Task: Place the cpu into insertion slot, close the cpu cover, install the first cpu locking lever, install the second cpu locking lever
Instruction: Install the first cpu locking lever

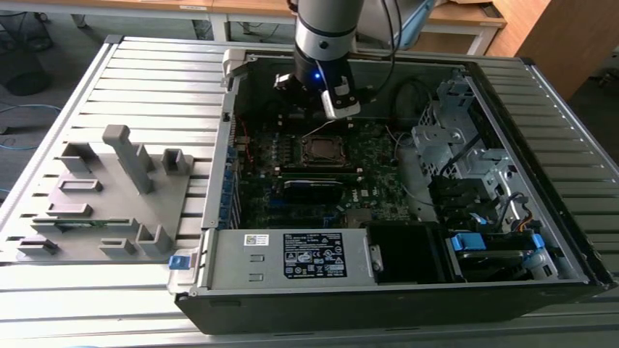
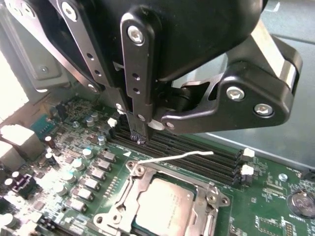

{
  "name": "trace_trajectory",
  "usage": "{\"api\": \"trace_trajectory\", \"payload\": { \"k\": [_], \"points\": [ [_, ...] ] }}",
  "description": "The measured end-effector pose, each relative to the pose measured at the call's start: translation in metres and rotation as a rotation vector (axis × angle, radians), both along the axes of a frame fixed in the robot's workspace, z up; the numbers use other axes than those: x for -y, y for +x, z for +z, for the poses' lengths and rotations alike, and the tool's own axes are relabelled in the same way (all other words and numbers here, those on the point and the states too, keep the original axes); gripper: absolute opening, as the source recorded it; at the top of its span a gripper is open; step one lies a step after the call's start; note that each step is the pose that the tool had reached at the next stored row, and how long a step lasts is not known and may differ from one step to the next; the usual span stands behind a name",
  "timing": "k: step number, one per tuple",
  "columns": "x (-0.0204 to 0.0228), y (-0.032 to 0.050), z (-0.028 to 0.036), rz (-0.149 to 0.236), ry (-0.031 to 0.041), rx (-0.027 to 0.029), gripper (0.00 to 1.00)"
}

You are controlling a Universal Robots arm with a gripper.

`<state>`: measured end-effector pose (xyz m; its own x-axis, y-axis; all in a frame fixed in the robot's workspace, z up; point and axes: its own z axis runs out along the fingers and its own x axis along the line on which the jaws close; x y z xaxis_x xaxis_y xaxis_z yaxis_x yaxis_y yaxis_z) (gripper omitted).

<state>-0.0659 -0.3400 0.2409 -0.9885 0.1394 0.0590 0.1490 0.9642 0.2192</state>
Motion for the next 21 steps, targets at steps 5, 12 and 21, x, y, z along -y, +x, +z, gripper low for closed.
{"api": "trace_trajectory", "payload": {
  "k": [5,12,21],
  "points": [
    [-0.0012,0.0059,-0.0037,0.000,0.0001,0.0000,0.10],
    [-0.0062,0.0117,-0.0094,0.000,0.0001,0.0001,0.10],
    [-0.0066,0.0207,-0.0124,0.000,-0.0014,0.0001,0.10]
  ]
}}
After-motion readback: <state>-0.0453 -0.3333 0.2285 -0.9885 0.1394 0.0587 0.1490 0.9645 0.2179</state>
